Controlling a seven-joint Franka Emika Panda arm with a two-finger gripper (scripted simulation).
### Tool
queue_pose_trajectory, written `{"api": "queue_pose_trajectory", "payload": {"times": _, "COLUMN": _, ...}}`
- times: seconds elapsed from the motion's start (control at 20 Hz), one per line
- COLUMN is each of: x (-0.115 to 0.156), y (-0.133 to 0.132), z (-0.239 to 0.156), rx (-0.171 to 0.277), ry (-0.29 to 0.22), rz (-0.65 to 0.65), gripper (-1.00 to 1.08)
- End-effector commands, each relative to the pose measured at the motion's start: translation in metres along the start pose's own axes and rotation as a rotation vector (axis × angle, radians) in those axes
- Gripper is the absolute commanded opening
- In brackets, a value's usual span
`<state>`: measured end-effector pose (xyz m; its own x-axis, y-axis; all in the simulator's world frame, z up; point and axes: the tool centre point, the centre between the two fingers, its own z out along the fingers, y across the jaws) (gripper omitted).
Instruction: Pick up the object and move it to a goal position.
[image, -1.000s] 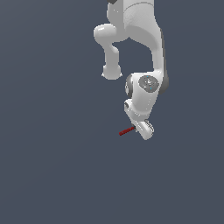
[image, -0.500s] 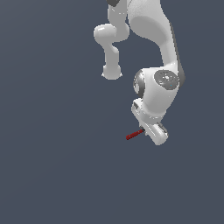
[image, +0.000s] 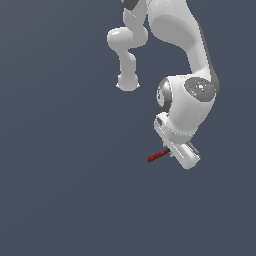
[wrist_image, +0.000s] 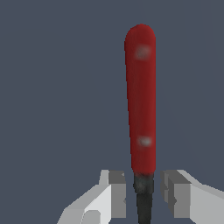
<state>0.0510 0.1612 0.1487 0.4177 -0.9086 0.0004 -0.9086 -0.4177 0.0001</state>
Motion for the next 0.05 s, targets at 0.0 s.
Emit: {"api": "queue_pose_trajectory", "payload": {"times": 0.0, "x": 0.0000, "y": -0.0014, "z": -0.0011, "rx": 0.000, "ry": 0.000, "rz": 0.000, "gripper": -1.00}}
